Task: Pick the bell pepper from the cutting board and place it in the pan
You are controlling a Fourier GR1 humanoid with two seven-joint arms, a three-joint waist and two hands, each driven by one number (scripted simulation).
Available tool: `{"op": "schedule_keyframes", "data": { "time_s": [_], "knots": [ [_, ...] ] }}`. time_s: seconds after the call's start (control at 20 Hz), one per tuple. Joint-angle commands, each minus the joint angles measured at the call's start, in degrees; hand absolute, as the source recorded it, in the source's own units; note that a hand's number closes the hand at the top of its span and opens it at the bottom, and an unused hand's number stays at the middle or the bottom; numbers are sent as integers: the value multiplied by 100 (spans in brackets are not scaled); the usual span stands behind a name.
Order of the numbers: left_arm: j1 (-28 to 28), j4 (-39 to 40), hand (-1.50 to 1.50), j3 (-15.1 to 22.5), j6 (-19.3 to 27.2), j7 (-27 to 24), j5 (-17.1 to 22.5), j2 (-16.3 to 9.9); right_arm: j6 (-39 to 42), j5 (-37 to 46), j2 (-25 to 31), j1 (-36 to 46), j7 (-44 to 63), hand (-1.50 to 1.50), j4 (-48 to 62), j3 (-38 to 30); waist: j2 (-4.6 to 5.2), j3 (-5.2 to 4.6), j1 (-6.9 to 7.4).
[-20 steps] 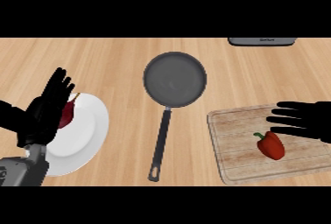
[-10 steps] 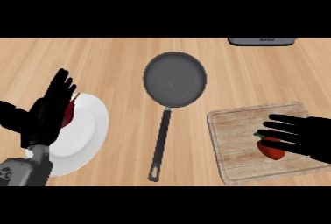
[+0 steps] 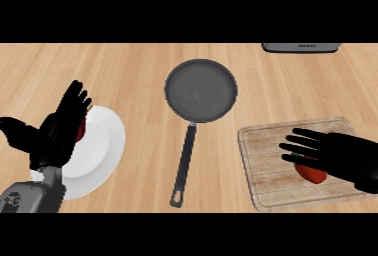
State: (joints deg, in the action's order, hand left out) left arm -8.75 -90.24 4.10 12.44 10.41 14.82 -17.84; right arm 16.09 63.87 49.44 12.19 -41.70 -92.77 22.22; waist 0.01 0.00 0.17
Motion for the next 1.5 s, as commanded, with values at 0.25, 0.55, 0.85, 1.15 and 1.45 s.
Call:
{"op": "schedule_keyframes", "data": {
  "time_s": [0.25,0.55,0.85,1.15,1.45],
  "knots": [
    [172,-29,0,-250,-241,-34,-189,202,-2,803,-442,-150,-375,-150,288,-282,-5,-1,-14],
    [-54,-8,0,-516,-552,134,-166,101,-334,1261,-1131,73,-565,-150,1051,-280,-1,-1,-8],
    [-133,145,0,-748,-735,132,-166,139,-28,1576,-1534,227,-595,-150,1283,-341,-3,-2,-15],
    [-145,314,0,-682,-727,-59,-283,377,-853,1906,-1932,395,-1051,150,2265,-126,12,0,5],
    [-172,48,0,-669,-642,284,-400,437,-1110,1978,-2212,696,-1365,150,2893,-319,9,1,26]
  ]
}}
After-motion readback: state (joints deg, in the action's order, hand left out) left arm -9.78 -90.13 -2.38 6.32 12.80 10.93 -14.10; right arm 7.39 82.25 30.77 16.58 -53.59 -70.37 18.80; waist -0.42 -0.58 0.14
